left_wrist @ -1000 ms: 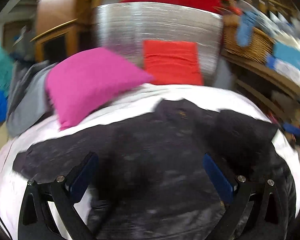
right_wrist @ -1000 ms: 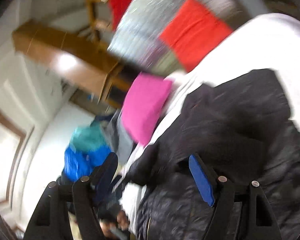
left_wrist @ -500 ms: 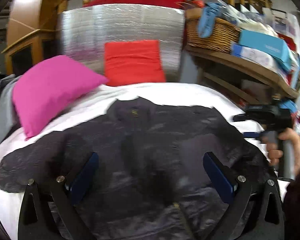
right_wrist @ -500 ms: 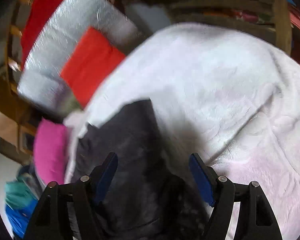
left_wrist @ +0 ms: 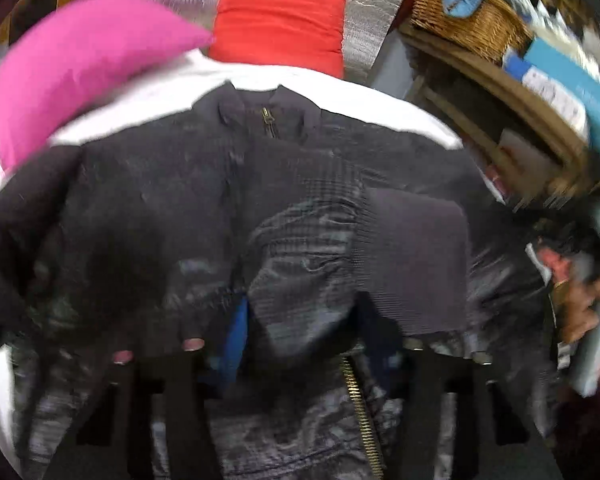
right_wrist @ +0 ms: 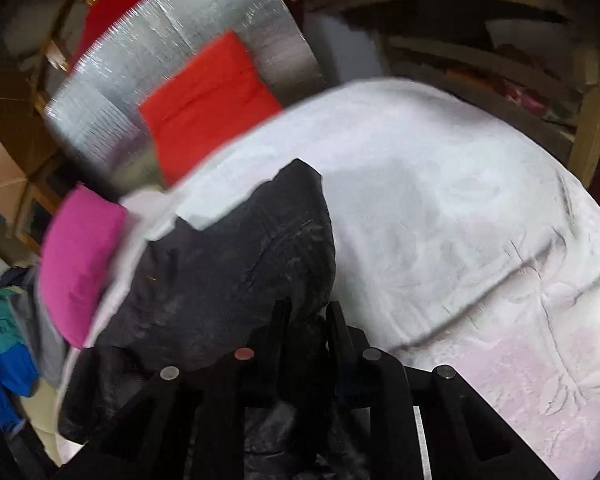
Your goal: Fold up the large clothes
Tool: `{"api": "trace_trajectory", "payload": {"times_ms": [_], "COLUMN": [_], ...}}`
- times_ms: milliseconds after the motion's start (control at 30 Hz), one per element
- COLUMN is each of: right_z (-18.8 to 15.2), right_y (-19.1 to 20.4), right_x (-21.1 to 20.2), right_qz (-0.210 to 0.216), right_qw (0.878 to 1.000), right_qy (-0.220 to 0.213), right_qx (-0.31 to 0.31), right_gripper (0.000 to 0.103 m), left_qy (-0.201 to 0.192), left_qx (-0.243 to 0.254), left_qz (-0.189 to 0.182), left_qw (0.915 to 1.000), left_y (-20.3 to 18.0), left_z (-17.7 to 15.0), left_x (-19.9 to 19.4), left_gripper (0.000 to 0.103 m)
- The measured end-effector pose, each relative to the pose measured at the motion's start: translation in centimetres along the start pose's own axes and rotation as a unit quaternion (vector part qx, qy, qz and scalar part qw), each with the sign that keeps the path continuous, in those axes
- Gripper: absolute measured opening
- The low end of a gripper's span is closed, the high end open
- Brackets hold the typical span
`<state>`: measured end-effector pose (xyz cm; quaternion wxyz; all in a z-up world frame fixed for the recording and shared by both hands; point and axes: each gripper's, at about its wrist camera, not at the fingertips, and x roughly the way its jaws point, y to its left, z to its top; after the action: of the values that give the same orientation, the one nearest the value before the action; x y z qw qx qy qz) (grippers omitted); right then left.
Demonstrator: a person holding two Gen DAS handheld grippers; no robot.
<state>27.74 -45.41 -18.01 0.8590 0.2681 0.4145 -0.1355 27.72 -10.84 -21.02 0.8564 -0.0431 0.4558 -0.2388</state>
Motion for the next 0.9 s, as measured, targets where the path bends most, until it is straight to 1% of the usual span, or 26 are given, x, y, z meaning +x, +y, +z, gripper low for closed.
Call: {"api": "trace_trajectory", "payload": {"times_ms": [33, 100, 200, 267, 333, 400, 467, 533, 600, 633, 667, 700, 733, 767, 800, 833, 900], "right_z": [-0.2, -0.3, 0.3, 0.3, 0.1, -0.1, -0.7, -1.1, -1.2, -1.2, -1.2, -1.2, -1.2, -1.3, -1.3, -1.2, -1.4], "right_y": [-0.7, -0.9, -0.9, -0.8, -0.7, -0.7, -1.1, -0.9, -1.4, -1.6, -1.5, -1.5, -1.4, -1.6, -1.5, -1.2, -0.8], "right_x": [1.1, 2.0, 0.7, 0.4, 0.9, 1.3, 1.7, 1.9, 1.2, 0.9, 0.8, 0.5, 0.2, -0.7, -1.7, -2.4, -3.7], "right_qz": [-0.014, -0.011, -0.001, -0.003, -0.009, -0.012, -0.010, -0.006, -0.004, -0.004, -0.006, -0.008, -0.009, -0.007, -0.006, -0.006, -0.002], "right_qw": [1.000, 0.999, 1.000, 1.000, 1.000, 0.999, 0.999, 0.999, 0.999, 0.999, 0.998, 0.998, 0.998, 0.998, 0.998, 0.998, 0.997], "right_qy": [0.021, 0.038, 0.022, 0.021, 0.025, 0.027, 0.026, 0.027, 0.030, 0.031, 0.032, 0.029, 0.021, 0.004, -0.016, -0.030, -0.055], "right_qx": [0.001, 0.006, 0.007, 0.007, 0.010, 0.015, 0.024, 0.038, 0.043, 0.043, 0.046, 0.049, 0.052, 0.057, 0.058, 0.054, 0.050], "right_gripper": [0.019, 0.019, 0.019, 0.019, 0.019, 0.019, 0.020, 0.020, 0.022, 0.027, 0.037, 0.045, 0.062, 0.069, 0.069, 0.070, 0.070], "left_qy": [0.000, -0.001, -0.010, -0.021, -0.035, -0.054, -0.065, -0.073, -0.088, -0.093, -0.102, -0.111, -0.118, -0.131, -0.148, -0.158, -0.172], "left_qx": [-0.005, -0.011, -0.034, -0.052, -0.074, -0.096, -0.116, -0.133, -0.153, -0.161, -0.171, -0.181, -0.189, -0.205, -0.219, -0.231, -0.264], "left_qz": [-0.002, -0.008, -0.015, -0.001, 0.021, 0.054, 0.072, 0.077, 0.071, 0.069, 0.069, 0.077, 0.091, 0.124, 0.149, 0.159, 0.163], "left_qw": [1.0000, 0.9999, 0.9993, 0.9984, 0.9964, 0.9924, 0.9885, 0.9854, 0.9818, 0.9802, 0.9775, 0.9742, 0.9706, 0.9619, 0.9528, 0.9469, 0.9349], "left_y": [0.4, 1.0, 2.7, 4.4, 6.8, 9.5, 11.8, 13.7, 15.9, 16.7, 17.8, 18.9, 19.8, 21.3, 22.7, 23.6, 26.3], "left_z": [0.0, 0.0, 0.1, 0.4, 0.6, 0.5, 0.4, 0.1, -0.1, 0.0, -0.2, -0.3, -0.6, -1.0, -1.5, -1.8, -2.7], "left_x": [-0.1, -0.7, -2.3, -3.4, -4.9, -6.8, -8.5, -10.2, -12.4, -13.2, -14.4, -15.4, -16.2, -17.6, -18.9, -19.8, -21.4], "left_gripper": [0.052, 0.051, 0.050, 0.050, 0.050, 0.050, 0.049, 0.049, 0.049, 0.049, 0.049, 0.053, 0.066, 0.072, 0.077, 0.077, 0.077]}}
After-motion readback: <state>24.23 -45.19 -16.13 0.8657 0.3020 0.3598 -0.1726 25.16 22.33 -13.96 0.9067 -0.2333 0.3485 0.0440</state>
